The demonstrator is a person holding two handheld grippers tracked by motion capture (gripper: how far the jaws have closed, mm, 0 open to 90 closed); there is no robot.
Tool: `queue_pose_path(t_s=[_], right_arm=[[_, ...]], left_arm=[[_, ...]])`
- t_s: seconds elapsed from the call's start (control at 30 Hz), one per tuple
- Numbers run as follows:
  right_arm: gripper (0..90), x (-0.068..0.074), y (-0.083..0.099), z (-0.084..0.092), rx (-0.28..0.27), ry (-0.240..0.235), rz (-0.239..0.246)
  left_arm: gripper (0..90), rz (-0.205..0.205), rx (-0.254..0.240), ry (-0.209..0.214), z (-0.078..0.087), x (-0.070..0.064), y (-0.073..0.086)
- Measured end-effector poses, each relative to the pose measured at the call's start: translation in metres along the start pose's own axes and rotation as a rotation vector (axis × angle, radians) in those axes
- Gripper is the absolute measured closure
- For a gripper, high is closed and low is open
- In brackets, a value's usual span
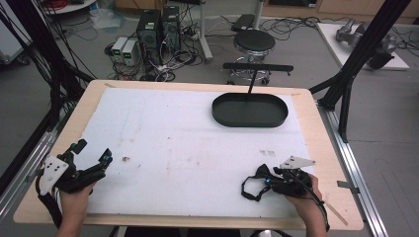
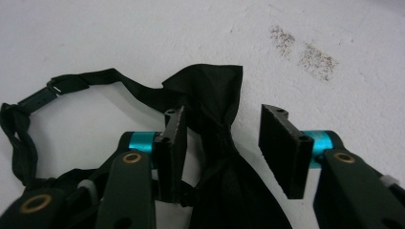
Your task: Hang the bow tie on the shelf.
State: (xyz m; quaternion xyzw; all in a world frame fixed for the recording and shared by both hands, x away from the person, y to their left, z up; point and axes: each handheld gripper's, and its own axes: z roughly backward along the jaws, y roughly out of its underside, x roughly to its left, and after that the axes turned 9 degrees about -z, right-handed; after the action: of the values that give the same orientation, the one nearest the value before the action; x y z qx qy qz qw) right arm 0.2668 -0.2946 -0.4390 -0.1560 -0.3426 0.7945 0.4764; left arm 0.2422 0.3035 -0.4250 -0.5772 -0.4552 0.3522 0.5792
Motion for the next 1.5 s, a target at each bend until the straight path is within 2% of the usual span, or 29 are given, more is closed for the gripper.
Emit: queue_pose_path(t_s=[0.03, 0.27, 0.43, 0.53, 0.8, 0.93, 1.07, 1.2, 1.3, 1.4, 1.5], right_arm=[[54.9, 0.0, 0.0, 0.0, 0.0, 0.0, 0.0], [73.8, 0.003, 0.001, -0.001, 0.015, -0.041, 0.003], [75.7, 0.006, 0.0, -0.001, 0.003, -0.027, 0.039], [75.7, 0.01, -0.002, 0.002, -0.041, -0.009, 0.051], [75.8, 0.023, -0.026, 0.027, -0.273, 0.096, 0.103], [75.7, 0.027, -0.039, 0.036, -0.376, 0.139, 0.098], [76.0, 0.024, -0.056, 0.047, -0.515, 0.204, 0.059], [76.2, 0.025, -0.076, 0.06, -0.64, 0.258, 0.076], [76.3, 0.025, -0.091, 0.064, -0.713, 0.287, 0.079], [76.3, 0.023, -0.108, 0.06, -0.749, 0.316, 0.076], [76.3, 0.018, -0.125, 0.054, -0.774, 0.332, 0.071]], left_arm=[[11.8, 0.0, 0.0, 0.0, 0.0, 0.0, 0.0], [11.8, 0.001, 0.002, 0.004, 0.0, 0.0, 0.001], [11.8, 0.002, 0.002, 0.006, 0.0, 0.0, 0.001], [11.9, 0.002, 0.003, 0.006, 0.0, 0.0, 0.001], [12.0, 0.0, 0.001, -0.006, 0.001, 0.002, 0.002], [12.1, 0.001, -0.002, -0.013, 0.001, 0.003, 0.002], [12.1, 0.001, -0.005, -0.013, 0.001, 0.002, 0.002], [12.1, 0.001, -0.007, -0.013, 0.001, 0.002, 0.002], [12.1, 0.003, -0.008, -0.011, 0.0, 0.001, 0.002], [12.1, 0.013, -0.016, -0.003, 0.0, -0.001, 0.001], [12.1, 0.006, -0.02, 0.006, -0.001, -0.003, -0.001]])
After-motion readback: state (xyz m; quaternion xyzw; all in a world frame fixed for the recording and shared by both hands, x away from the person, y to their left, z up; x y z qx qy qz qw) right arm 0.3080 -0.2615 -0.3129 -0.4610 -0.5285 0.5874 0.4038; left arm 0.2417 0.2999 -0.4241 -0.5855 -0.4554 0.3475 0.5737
